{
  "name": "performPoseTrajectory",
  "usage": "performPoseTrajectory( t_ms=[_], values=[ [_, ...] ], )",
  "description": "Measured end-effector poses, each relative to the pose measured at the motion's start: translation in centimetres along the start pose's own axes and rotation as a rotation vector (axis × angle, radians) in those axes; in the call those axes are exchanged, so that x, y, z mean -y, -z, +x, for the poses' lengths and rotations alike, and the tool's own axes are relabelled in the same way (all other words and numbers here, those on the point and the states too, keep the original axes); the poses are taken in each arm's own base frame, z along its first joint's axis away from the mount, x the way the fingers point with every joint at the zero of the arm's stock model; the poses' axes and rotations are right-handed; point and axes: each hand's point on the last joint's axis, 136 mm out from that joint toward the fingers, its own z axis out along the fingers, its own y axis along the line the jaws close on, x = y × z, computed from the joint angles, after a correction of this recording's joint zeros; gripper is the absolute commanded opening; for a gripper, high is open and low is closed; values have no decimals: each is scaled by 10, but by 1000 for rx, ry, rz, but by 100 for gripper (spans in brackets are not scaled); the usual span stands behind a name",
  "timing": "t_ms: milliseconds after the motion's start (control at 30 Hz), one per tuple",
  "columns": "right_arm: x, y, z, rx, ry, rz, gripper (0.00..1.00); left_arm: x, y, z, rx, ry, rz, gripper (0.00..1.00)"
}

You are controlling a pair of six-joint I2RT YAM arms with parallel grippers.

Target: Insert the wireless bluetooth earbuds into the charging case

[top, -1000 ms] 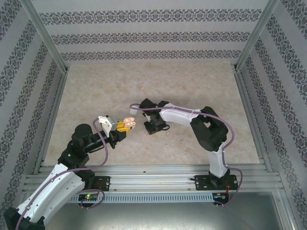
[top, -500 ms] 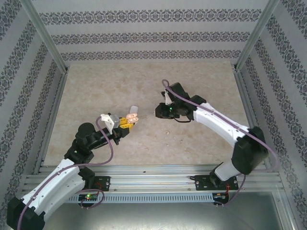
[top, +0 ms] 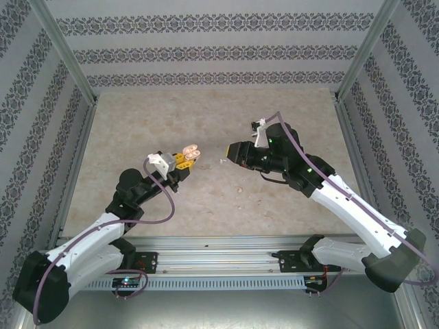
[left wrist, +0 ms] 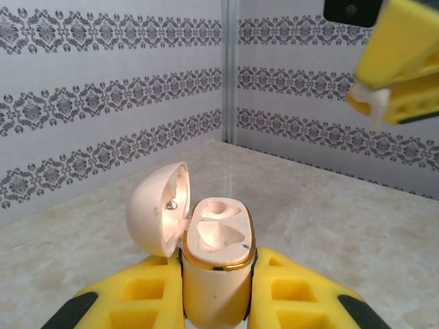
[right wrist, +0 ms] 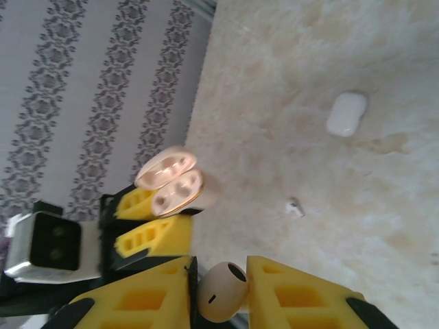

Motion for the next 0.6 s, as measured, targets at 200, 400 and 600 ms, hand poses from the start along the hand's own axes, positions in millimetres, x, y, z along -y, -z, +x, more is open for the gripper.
performPoseTrajectory(
  t_ms=[200,400,600],
  values=[
    [-25,-13,6,-4,-74,-86,27,-7,-9,-3,41,-13,-21,0],
    [-44,-24,-2,55,-151,-164,27,-14,-12,-13,91,-29,-55,0],
    [-50,-42,-10,102,-226,-199,27,-19,-15,-16,116,-36,-81,0]
  ],
)
